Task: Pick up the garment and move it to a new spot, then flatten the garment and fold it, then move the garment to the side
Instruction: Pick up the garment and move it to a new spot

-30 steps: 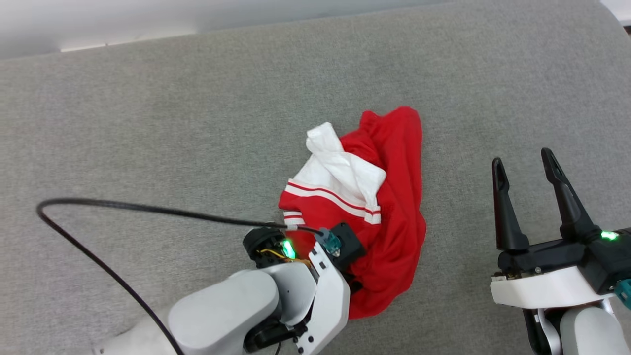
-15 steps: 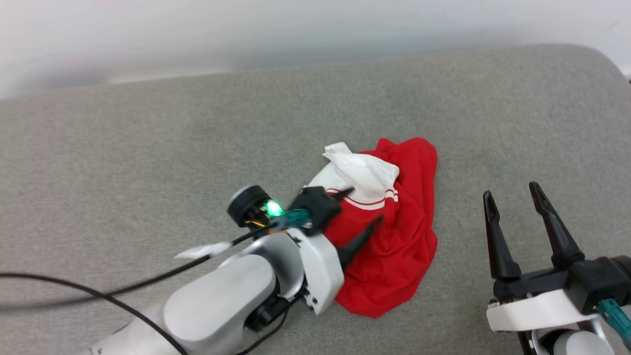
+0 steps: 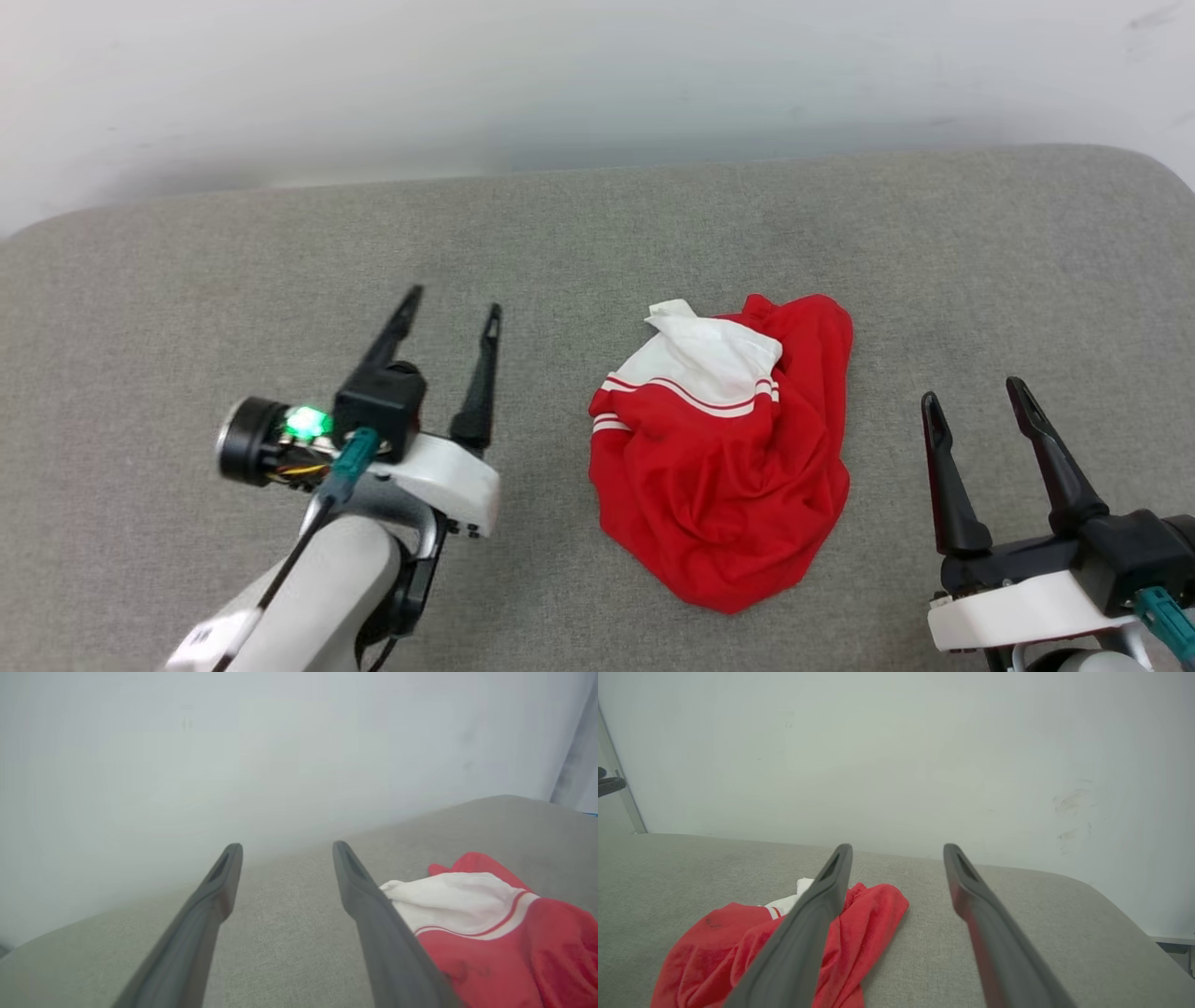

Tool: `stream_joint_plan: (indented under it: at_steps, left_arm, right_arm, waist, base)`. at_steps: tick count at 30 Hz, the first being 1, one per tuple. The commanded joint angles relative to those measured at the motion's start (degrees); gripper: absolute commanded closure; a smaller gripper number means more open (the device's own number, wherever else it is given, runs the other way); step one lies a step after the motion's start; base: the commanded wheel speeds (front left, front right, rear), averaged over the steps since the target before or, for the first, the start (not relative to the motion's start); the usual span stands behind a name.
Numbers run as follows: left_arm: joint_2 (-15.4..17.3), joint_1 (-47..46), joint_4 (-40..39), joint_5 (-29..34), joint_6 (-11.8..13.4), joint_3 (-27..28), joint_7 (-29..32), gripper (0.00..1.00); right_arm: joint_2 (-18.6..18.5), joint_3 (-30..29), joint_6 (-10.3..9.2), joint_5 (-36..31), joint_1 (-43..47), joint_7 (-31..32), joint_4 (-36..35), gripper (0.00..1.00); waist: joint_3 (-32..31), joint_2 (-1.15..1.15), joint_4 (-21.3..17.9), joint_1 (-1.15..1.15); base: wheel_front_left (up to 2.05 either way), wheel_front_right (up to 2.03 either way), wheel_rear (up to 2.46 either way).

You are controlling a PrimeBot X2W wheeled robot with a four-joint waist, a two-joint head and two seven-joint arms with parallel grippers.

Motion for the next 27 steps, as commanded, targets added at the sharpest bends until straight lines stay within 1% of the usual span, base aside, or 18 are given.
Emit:
stream_joint_plan:
  at_steps: [1,3,4,7,9,11,15,18,21,27]
  left_arm:
    - [-0.2,1.2,-1.0,0.9,0.7,1.3,-0.4,0.00]
    - [-0.3,5.2,-2.9,3.1,2.1,5.0,-0.3,0.00]
    - [-0.6,6.8,-4.0,4.1,2.3,6.7,-0.3,0.00]
    - [-1.6,11.9,-6.0,6.8,2.7,12.3,-0.3,0.00]
    - [-2.8,15.7,-6.9,8.5,2.6,15.0,-0.3,0.00]
    - [-3.7,18.2,-7.4,10.2,1.7,18.1,-0.3,0.00]
    - [-6.4,23.8,-8.8,13.6,0.2,22.5,-0.3,0.00]
    - [-8.6,27.1,-10.1,15.9,-1.7,25.6,-0.3,0.00]
    - [-10.5,30.4,-11.2,18.2,-2.7,27.9,-0.3,0.00]
    - [-13.5,34.6,-12.0,21.7,-5.7,31.4,-0.3,0.00]
  right_arm:
    - [0.1,-0.2,-0.02,0.2,0.4,-0.1,0.0,0.00]
    - [0.1,-0.2,-0.02,0.6,0.7,-0.1,0.2,0.00]
    - [0.1,-0.3,-0.03,0.8,0.8,-0.1,0.3,0.00]
    - [0.1,-0.3,-0.02,1.4,1.3,-0.1,0.5,0.00]
    - [0.1,-0.4,-0.02,1.6,1.5,-0.1,0.7,0.00]
    - [0.1,-0.4,-0.02,2.1,1.9,-0.1,0.8,0.00]
    - [0.1,-0.7,-0.02,3.4,2.6,-0.1,1.1,0.00]
    - [0.1,-0.5,-0.02,4.1,3.0,-0.1,1.1,0.00]
    - [0.1,-0.7,-0.02,4.9,3.8,-0.1,1.4,0.00]
    - [0.1,-0.5,-0.02,5.7,5.1,-0.1,1.8,0.00]
  waist:
    - [-0.1,0.00,0.2,0.00]
    - [-0.4,0.00,0.2,0.00]
    - [-0.6,0.00,0.3,0.00]
    - [-1.2,0.00,0.4,0.00]
    - [-1.6,0.00,0.4,0.00]
    - [-1.9,0.00,0.4,0.00]
    - [-2.8,0.00,0.3,0.00]
    - [-3.3,0.00,0.3,0.00]
    - [-3.9,0.00,0.3,0.00]
    - [-5.1,0.00,0.4,0.00]
  base:
    - [0.00,0.00,0.00]
    - [0.00,0.00,0.00]
    - [0.00,0.00,0.00]
    - [0.00,0.00,0.00]
    - [0.00,0.00,0.00]
    - [0.00,0.00,0.00]
    - [0.00,0.00,0.00]
    - [0.00,0.00,0.00]
    - [0.00,0.00,0.00]
    - [0.00,0.00,0.00]
